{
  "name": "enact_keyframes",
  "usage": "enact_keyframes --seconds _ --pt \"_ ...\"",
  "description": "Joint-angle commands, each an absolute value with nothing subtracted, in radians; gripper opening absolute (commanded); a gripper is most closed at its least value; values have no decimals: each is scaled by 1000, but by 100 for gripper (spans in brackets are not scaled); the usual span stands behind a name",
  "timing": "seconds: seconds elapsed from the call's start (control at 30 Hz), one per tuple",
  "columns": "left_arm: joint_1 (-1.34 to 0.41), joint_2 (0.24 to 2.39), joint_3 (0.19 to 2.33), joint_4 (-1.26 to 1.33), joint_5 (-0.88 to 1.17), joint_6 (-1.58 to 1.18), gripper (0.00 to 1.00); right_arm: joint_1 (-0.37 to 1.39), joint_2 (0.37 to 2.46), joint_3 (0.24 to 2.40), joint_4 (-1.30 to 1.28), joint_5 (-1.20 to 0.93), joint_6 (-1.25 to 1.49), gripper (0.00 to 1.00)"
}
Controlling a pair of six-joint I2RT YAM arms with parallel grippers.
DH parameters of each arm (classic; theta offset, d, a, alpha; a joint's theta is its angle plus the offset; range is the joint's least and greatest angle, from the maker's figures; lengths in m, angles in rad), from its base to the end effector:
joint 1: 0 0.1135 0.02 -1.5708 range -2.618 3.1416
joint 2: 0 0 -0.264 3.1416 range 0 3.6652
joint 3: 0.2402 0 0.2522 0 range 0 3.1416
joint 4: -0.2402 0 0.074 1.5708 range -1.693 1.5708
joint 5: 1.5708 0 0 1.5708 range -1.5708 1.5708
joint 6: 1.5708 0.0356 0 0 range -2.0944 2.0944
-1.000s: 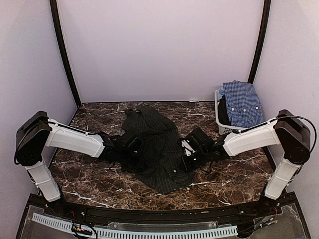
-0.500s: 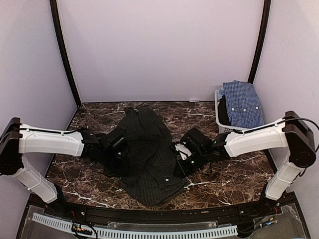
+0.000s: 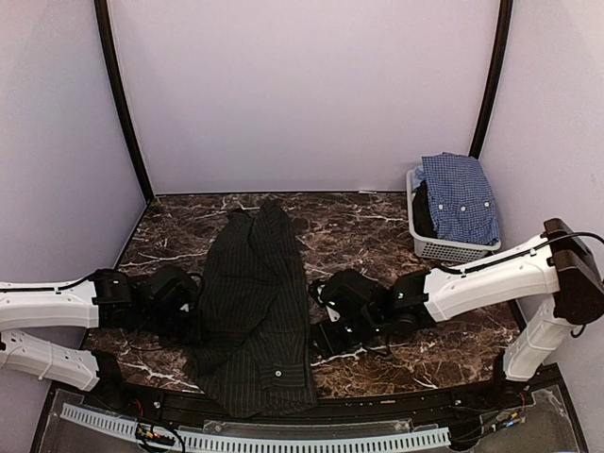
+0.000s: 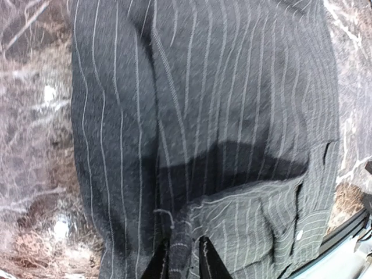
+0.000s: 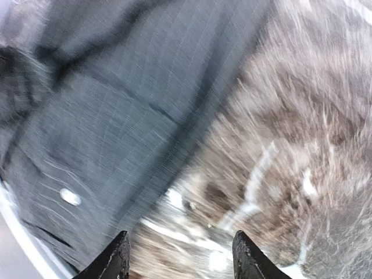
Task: Fold and stack the long sleeve shirts
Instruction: Flatten out the crumpled shirt at the center of the board.
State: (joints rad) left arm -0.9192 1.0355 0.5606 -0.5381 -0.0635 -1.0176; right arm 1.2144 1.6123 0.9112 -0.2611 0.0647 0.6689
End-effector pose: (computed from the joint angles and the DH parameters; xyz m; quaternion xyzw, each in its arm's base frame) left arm 0.1162 -0.1486 0.1890 -0.0560 0.9593 -0.2094 0.1811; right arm 0.1136 0.2986 0.1752 -0.2475 0.9209 0.2240 0.2012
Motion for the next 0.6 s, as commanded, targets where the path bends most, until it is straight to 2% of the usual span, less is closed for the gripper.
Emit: enact_keyframes --seconds 0.0,0.23,0.57 --pt "-923 1023 602 -506 -111 -978 17 1289 1686 1082 -327 147 700 54" --pt "-923 960 601 -512 -129 -965 12 1323 1825 1181 -372 133 735 44" --pt "-920 945 672 -557 -299 -975 3 1319 1880 1182 -379 113 799 41"
